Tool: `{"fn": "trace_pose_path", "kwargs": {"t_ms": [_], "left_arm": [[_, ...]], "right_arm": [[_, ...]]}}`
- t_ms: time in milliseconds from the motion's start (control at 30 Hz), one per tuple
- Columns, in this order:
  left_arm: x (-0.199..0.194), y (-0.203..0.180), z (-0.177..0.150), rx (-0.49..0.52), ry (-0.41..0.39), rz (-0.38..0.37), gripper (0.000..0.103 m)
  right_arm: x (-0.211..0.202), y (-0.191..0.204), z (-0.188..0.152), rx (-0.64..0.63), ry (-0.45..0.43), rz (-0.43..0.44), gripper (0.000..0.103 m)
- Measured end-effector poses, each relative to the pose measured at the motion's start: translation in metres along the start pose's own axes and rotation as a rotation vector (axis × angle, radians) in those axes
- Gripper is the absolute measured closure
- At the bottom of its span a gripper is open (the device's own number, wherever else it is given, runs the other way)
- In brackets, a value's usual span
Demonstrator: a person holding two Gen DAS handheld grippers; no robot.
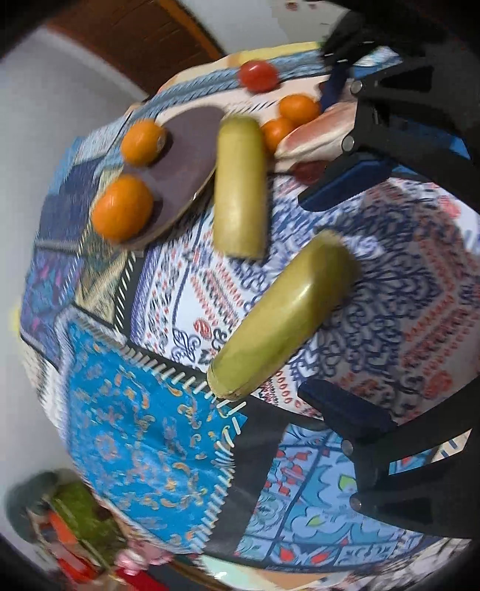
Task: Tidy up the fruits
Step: 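Move the left tool to a yellow-green cylinder while the right tool reaches the pomelo segment, then grasp and lift the yellow-green cylinder with the left tool while the right tool grasps the pomelo segment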
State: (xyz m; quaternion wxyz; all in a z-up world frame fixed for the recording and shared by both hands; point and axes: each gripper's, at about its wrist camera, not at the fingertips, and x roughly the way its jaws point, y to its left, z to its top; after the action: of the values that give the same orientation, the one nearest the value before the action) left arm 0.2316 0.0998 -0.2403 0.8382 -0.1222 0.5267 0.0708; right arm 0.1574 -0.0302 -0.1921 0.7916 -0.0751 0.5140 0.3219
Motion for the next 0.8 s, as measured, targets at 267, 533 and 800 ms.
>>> {"fn": "trace_pose_path", "kwargs": {"t_ms": [267,533,800], "left_arm": [[0.014,0.006,0.002,-0.047,-0.011,-0.009,0.038],[-0.01,0.012,-0.025,0.013,0.014,-0.123,0.059],[-0.032,0.003,-0.064,0.173,0.067,-0.175,0.061]], "right_arm": [[-0.003,-0.005,-0.002,0.031,-0.031,0.013,0.042],[-0.02,-0.006,-0.008,0.056,-0.066,0.008,0.043],[-0.028,-0.003,-0.022,0.039,-0.022,0.004,0.044]]}}
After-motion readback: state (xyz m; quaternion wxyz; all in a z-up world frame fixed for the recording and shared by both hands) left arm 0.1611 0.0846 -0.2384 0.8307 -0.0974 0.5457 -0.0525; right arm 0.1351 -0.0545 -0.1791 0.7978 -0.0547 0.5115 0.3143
